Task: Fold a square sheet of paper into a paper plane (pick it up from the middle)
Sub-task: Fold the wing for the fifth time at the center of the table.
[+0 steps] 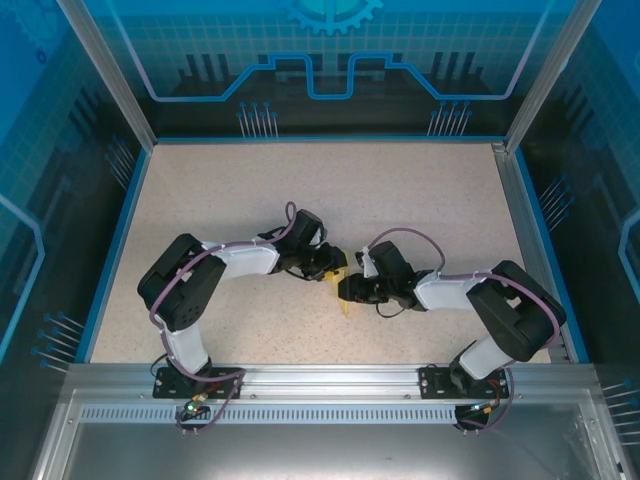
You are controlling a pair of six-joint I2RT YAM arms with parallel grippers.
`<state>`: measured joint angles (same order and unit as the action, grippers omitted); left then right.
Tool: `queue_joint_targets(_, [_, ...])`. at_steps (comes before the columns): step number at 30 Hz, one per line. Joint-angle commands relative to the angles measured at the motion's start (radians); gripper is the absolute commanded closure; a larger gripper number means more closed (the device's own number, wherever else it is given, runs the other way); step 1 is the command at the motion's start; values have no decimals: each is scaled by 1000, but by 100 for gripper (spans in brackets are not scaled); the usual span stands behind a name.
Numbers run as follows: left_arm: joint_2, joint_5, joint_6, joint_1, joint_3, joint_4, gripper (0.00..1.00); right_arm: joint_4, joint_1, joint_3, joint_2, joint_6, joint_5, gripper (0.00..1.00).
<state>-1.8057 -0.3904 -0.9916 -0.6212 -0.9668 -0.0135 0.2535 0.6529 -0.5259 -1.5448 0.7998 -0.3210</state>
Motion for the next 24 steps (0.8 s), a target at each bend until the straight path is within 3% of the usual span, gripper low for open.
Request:
queue_joint_targets(1, [-12,-22,19,-9,-27,4,63,-25,20,-31,-14,-27,9,63])
queue_joint_targets(4, [-13,-22,19,-9,-29,6,63,-26,21,-33,-20,-22,21,66])
queue_joint_targets(12, [-11,-13,34,-9,-38,26,63,-2,10,-12,-52,18,22,88])
queue_joint_targets(24, [53,42,95,-8,-47,98,51,197,-51,58,-79,99,-89,94])
